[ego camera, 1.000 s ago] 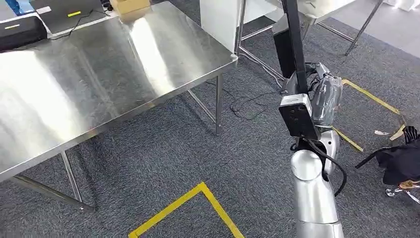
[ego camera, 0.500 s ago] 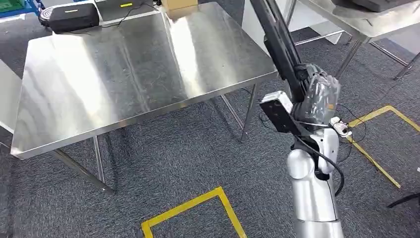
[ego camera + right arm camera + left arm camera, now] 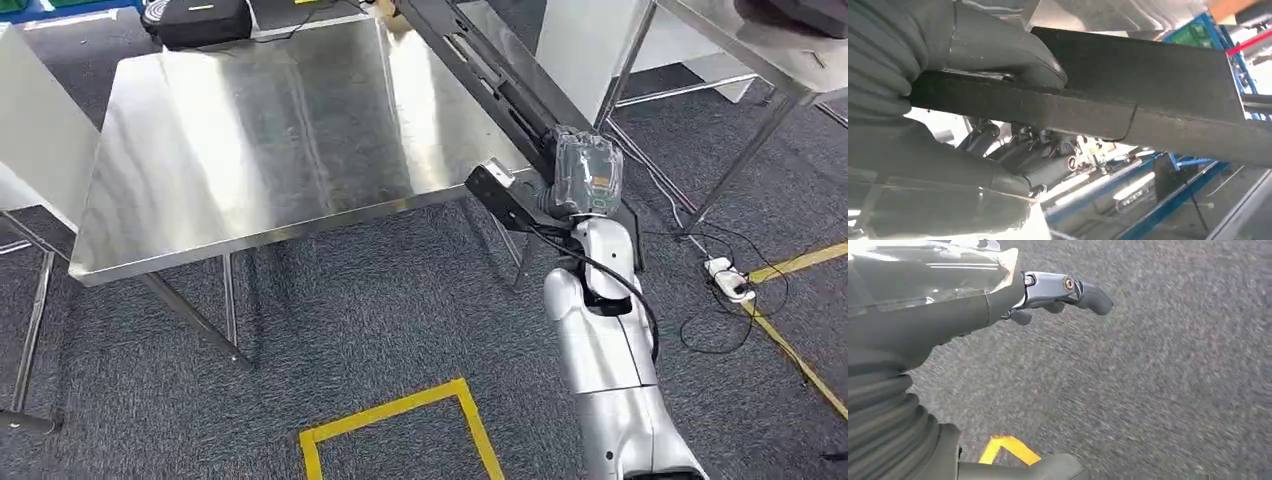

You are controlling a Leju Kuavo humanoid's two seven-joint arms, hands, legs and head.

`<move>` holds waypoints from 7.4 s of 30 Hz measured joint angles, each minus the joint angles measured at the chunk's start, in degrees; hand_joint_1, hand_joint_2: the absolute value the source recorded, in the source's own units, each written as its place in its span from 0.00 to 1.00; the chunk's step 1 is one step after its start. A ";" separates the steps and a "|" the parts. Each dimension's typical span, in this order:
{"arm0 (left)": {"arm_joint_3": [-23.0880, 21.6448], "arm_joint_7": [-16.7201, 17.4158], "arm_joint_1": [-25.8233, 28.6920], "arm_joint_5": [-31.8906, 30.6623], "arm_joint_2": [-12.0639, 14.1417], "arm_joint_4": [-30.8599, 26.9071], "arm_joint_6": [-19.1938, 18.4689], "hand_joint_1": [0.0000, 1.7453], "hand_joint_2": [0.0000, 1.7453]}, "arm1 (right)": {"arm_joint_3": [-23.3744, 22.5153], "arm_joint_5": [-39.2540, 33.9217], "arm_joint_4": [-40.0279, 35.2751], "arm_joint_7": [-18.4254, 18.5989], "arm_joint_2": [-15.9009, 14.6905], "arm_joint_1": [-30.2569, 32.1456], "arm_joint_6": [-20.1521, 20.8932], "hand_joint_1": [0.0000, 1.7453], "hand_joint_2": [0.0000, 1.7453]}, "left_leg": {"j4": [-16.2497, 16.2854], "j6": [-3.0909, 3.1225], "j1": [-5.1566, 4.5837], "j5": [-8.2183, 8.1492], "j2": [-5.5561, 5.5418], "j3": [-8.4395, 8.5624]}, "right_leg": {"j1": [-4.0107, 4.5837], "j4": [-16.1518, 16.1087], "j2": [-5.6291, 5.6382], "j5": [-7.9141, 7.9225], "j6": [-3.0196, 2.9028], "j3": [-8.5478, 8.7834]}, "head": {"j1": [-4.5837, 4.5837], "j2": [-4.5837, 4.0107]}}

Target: Take the parts from the cabinet and place them on the table.

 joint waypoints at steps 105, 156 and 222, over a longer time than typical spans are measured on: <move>-2.86 1.55 0.65 0.76 0.39 0.44 0.74 0.00 1.00 | 4.13 10.38 13.20 2.58 -0.44 -2.86 -2.12 1.00 1.00 | -1.63 2.03 -0.05 -5.14 -5.43 7.31 | -0.71 -1.51 5.13 5.65 3.88 -5.66 | 1.20 0.00; -3.36 3.30 0.23 3.17 1.16 0.61 -4.85 0.00 0.00 | 0.00 10.88 28.00 10.43 -6.34 -8.34 -4.83 0.00 0.00 | -1.25 1.59 -0.39 -0.91 -4.90 1.54 | -0.35 -1.21 5.95 1.90 1.13 -1.33 | 0.96 0.00; -3.34 6.25 0.15 4.76 0.20 0.90 -8.83 0.00 0.00 | -3.34 0.35 34.71 -6.34 3.11 -11.55 9.44 0.00 0.00 | -1.22 1.61 -0.58 -0.97 -4.92 1.55 | -0.55 -1.36 5.95 1.89 1.14 -1.23 | 0.98 0.00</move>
